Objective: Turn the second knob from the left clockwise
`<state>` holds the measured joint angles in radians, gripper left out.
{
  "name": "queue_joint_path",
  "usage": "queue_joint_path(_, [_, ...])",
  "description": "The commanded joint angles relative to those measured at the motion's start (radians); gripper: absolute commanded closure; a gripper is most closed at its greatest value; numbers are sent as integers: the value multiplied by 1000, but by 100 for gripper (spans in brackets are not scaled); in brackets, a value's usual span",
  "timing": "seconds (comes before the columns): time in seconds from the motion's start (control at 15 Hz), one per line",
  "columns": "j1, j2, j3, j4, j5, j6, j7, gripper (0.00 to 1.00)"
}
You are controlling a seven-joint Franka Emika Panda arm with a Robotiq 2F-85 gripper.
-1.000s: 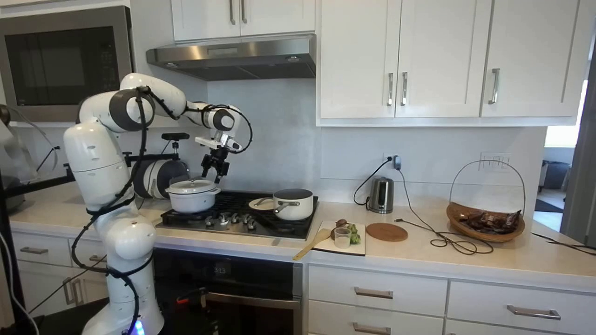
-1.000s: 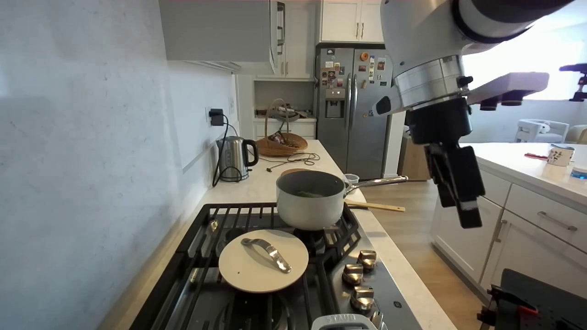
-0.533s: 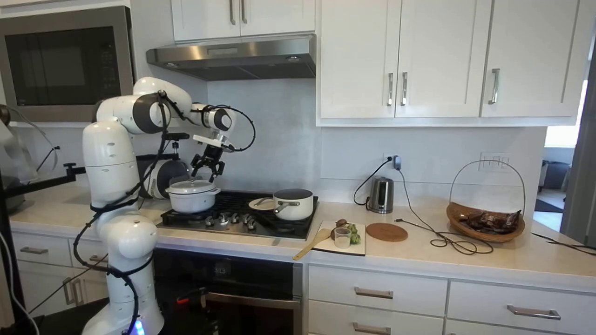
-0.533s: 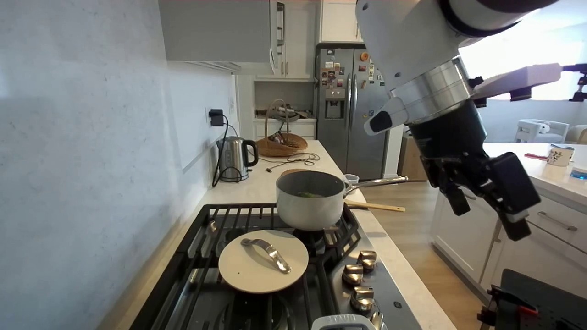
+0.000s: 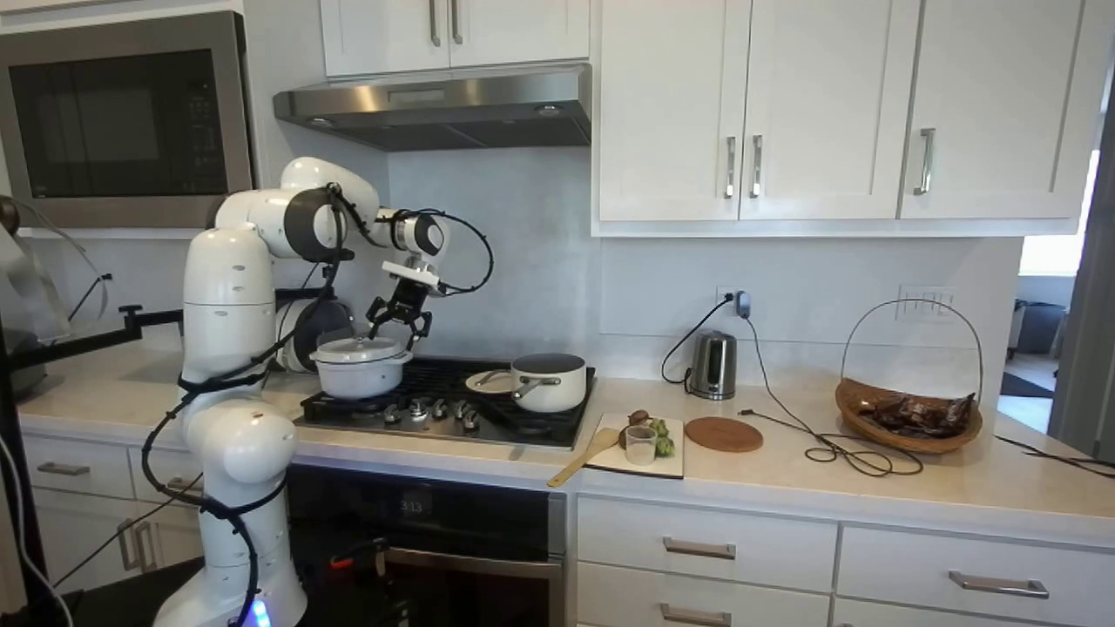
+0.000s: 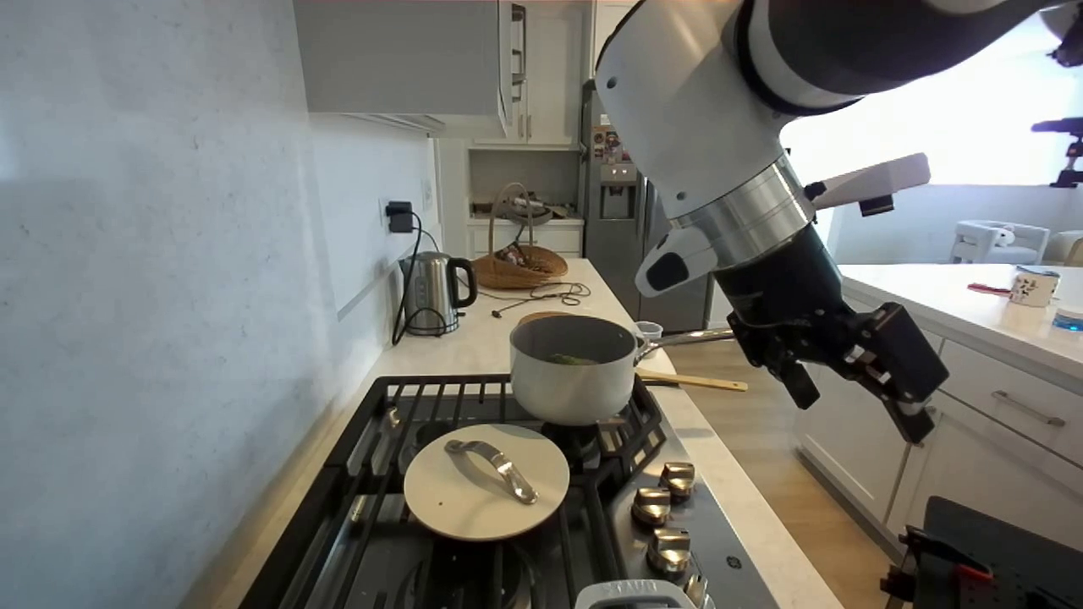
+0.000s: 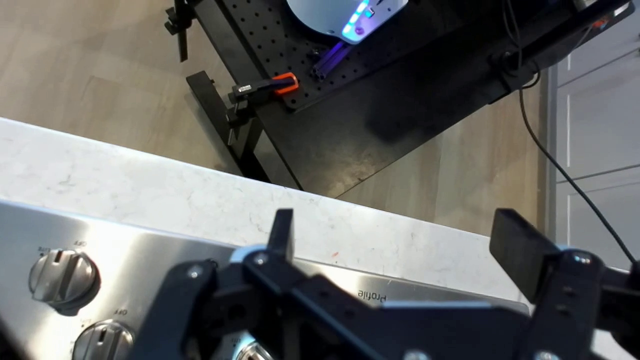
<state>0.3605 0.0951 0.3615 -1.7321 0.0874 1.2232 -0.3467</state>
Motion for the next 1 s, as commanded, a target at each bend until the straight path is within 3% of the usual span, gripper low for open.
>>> queue_joint_path(0.0, [5, 18, 8, 25, -14, -26, -49, 0])
queue_joint_path(0.33, [-1, 51, 11, 41, -34, 17, -256, 0])
queue_joint_path(0.53, [-16, 36, 6, -5, -16, 121, -385, 0])
queue_joint_path(0.93, [-18, 11, 3, -132, -10, 409, -399, 0])
